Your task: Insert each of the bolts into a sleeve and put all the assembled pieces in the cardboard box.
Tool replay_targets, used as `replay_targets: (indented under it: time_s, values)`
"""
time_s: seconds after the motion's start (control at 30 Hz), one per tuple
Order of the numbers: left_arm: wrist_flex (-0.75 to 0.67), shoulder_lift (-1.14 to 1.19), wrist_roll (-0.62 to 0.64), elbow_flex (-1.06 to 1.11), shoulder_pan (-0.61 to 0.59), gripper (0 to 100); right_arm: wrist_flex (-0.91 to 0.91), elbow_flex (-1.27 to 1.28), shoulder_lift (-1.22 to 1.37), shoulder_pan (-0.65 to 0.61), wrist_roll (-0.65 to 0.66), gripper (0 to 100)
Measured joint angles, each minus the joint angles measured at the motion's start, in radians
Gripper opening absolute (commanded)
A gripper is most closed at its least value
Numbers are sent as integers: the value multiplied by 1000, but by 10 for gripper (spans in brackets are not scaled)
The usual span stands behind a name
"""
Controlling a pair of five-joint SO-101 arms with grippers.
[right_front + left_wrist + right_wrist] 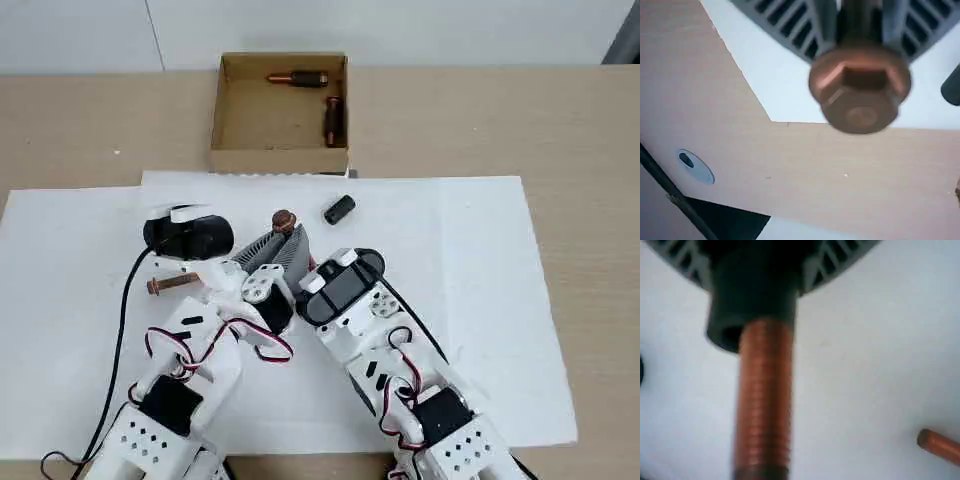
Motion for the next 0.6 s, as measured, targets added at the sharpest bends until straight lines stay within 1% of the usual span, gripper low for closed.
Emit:
replay_targets:
  time_s: [0.3,0.43,0.6]
  values:
    - [0,0,0,0,3,5,0,0,0,0,0,2]
    - [-2,-9,-8,-3,3,5,-34,2,-3,0,0,2]
    - [0,-3,0,-2,3,5,-34,57,-91,0,26,2]
